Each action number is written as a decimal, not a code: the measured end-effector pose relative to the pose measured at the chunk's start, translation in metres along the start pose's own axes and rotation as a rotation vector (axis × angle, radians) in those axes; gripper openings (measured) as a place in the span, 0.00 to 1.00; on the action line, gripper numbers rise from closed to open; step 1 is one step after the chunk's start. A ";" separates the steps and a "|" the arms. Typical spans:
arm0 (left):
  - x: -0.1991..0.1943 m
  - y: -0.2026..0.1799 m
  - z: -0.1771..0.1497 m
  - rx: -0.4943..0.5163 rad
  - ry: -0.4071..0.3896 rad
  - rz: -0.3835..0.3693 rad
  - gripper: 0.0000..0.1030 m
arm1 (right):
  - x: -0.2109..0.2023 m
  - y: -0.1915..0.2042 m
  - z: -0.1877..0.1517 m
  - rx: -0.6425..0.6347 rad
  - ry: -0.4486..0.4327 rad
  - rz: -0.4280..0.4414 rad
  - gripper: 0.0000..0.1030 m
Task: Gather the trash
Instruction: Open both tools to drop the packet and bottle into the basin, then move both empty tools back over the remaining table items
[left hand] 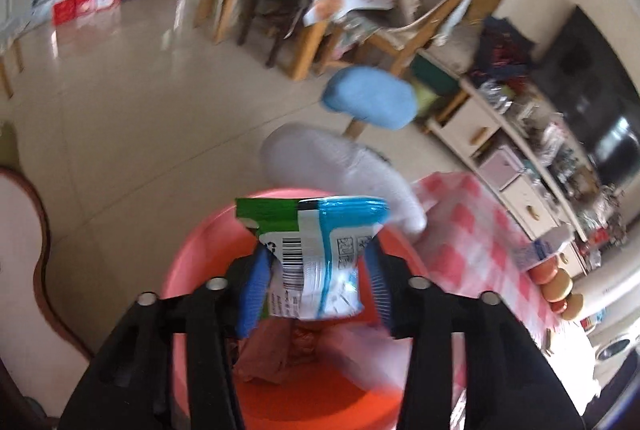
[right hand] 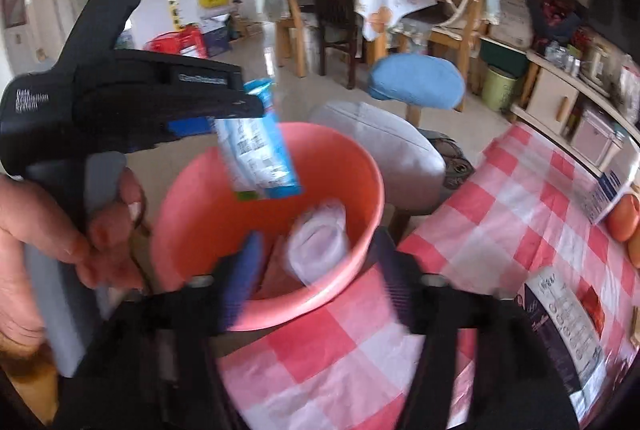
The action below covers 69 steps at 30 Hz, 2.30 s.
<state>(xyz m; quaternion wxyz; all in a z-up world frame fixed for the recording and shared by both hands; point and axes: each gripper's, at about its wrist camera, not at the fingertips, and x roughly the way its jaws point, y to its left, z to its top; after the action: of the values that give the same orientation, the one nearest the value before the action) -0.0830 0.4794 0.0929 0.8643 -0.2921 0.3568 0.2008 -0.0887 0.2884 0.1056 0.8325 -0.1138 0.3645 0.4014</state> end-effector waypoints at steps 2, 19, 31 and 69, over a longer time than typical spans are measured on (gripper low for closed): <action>-0.005 0.002 0.001 -0.003 -0.036 0.013 0.65 | -0.008 -0.007 -0.010 0.040 -0.028 0.003 0.79; -0.057 -0.071 -0.023 0.182 -0.298 -0.098 0.86 | -0.100 -0.053 -0.099 0.079 -0.067 -0.206 0.88; -0.079 -0.137 -0.049 0.303 -0.313 -0.119 0.86 | -0.149 -0.077 -0.127 0.156 -0.123 -0.265 0.93; -0.096 -0.313 -0.178 0.690 -0.248 -0.254 0.87 | -0.259 -0.200 -0.186 0.463 -0.295 -0.373 0.96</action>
<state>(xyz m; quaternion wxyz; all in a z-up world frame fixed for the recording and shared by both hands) -0.0619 0.1166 0.1739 0.9663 0.0004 0.2573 -0.0056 -0.1408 -0.0833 0.1337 0.9393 0.0731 0.2942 0.1606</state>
